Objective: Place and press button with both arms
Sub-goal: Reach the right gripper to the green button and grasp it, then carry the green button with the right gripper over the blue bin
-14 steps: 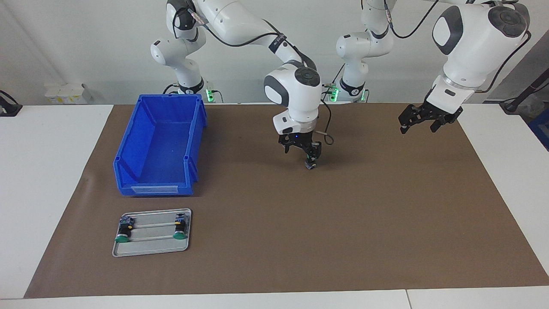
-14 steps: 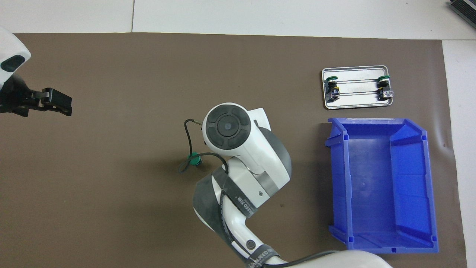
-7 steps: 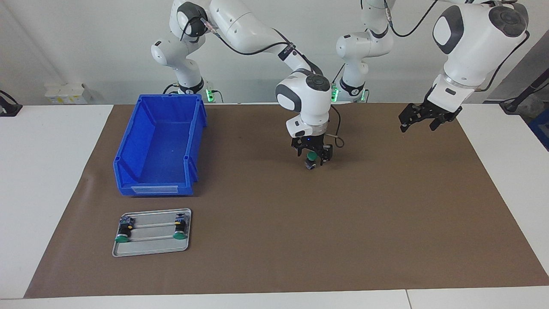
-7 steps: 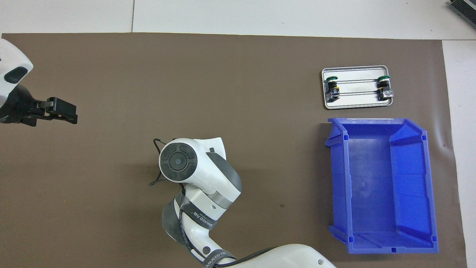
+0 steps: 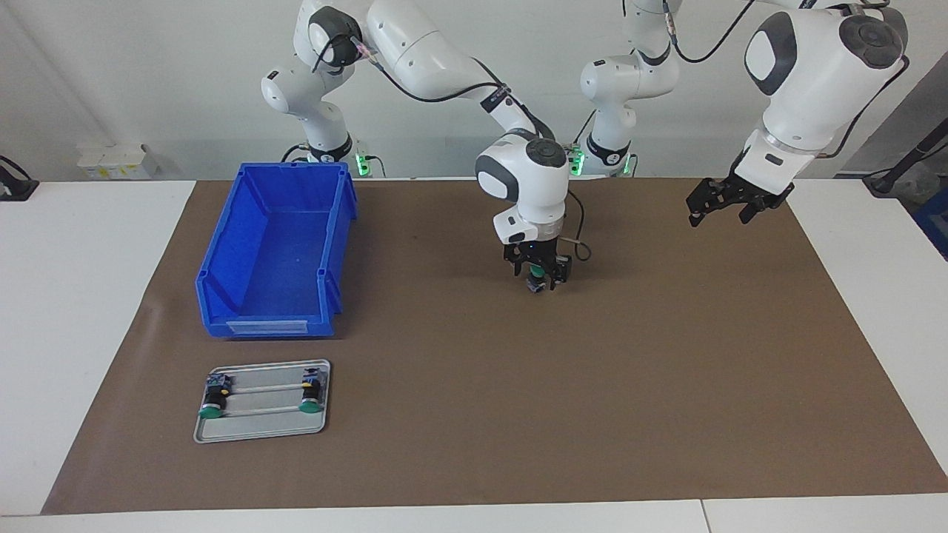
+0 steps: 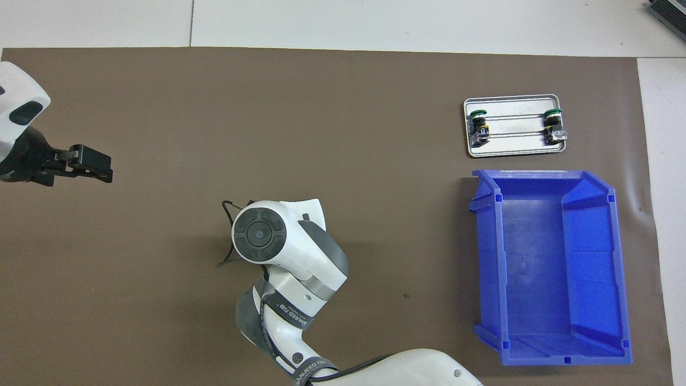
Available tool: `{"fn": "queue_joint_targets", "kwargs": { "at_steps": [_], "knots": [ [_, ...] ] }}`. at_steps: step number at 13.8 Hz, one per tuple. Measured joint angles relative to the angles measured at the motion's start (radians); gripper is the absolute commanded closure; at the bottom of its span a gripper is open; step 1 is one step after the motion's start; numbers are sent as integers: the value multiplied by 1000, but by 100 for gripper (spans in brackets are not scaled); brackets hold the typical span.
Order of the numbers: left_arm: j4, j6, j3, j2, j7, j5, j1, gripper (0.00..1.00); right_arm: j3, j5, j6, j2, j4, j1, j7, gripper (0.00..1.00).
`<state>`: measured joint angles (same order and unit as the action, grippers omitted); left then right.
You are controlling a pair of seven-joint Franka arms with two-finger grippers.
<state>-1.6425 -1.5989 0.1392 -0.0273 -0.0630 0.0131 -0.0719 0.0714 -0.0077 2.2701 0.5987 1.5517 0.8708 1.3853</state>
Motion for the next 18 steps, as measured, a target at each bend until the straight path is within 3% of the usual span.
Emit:
{"fn": "queue_joint_targets", "kwargs": {
  "at_steps": [2, 3, 4, 7, 12, 18],
  "knots": [
    [0, 0, 0, 0, 1, 0, 0, 0, 0, 0, 1, 0, 0, 2, 0, 57],
    [0, 0, 0, 0, 5, 0, 0, 0, 0, 1, 1, 0, 1, 6, 0, 90],
    [0, 0, 0, 0, 15, 0, 0, 0, 0, 1, 1, 0, 1, 10, 0, 100],
    [0, -2, 0, 1, 54, 0, 0, 0, 0, 1, 1, -1, 1, 10, -14, 100],
    [-1, -78, -1, 1, 56, 0, 0, 0, 2, 1, -67, -23, -21, -77, -237, 100],
    [25, -159, -5, 1, 60, -1, -1, 0, 6, 2, -288, -243, -34, -341, -716, 100]
  ]
}}
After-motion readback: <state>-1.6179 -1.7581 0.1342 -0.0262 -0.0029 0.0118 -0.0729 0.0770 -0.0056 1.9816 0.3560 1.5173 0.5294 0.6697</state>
